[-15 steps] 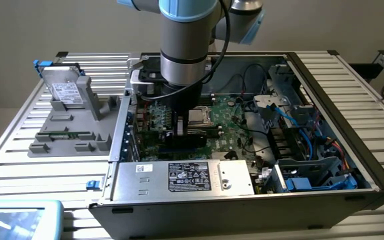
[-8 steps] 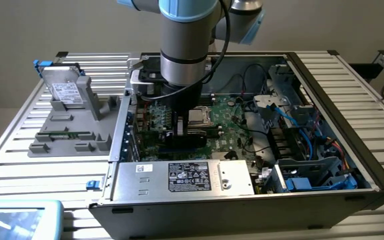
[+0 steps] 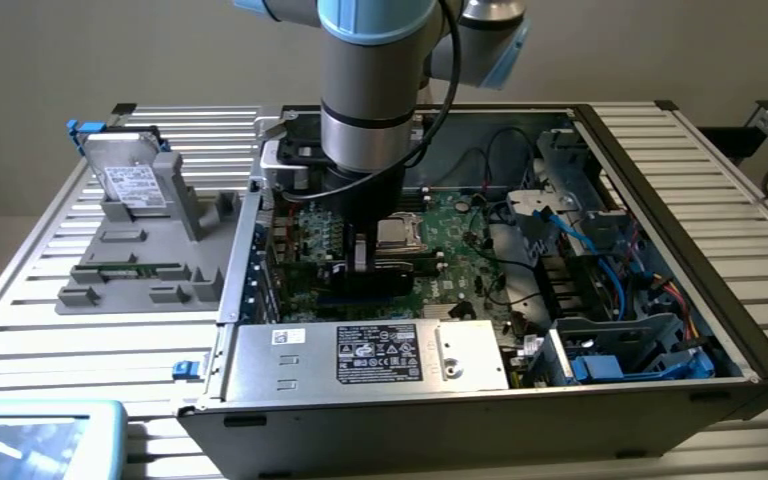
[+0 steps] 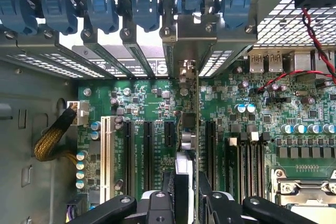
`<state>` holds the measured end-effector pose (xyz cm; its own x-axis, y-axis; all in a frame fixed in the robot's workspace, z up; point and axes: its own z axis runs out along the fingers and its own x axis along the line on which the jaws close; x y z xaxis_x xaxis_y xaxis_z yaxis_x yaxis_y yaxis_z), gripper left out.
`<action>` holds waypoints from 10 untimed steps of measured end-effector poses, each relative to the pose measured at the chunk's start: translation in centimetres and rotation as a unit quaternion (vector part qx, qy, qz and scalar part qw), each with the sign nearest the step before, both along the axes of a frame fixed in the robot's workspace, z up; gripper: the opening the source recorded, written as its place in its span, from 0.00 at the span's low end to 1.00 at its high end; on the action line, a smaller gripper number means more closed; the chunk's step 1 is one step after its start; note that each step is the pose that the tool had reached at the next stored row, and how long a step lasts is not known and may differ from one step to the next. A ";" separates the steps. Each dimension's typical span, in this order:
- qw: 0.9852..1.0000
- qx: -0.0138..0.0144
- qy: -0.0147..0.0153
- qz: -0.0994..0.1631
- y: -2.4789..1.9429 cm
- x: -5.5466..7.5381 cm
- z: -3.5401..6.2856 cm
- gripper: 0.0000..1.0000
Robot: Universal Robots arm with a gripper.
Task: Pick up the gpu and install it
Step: 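Insert the gpu into the slot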
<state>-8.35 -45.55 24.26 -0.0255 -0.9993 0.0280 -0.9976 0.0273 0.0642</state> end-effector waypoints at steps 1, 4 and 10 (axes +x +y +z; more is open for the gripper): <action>1.000 0.000 0.000 0.000 0.00 0.0 0.00 0.28; 1.000 0.000 0.000 0.000 -0.01 0.0 -0.01 0.28; 1.000 0.000 0.000 0.001 -0.02 0.0 -0.01 0.28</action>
<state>-8.35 -45.57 24.25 -0.0229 -0.9993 0.0279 -0.9976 0.0247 0.0642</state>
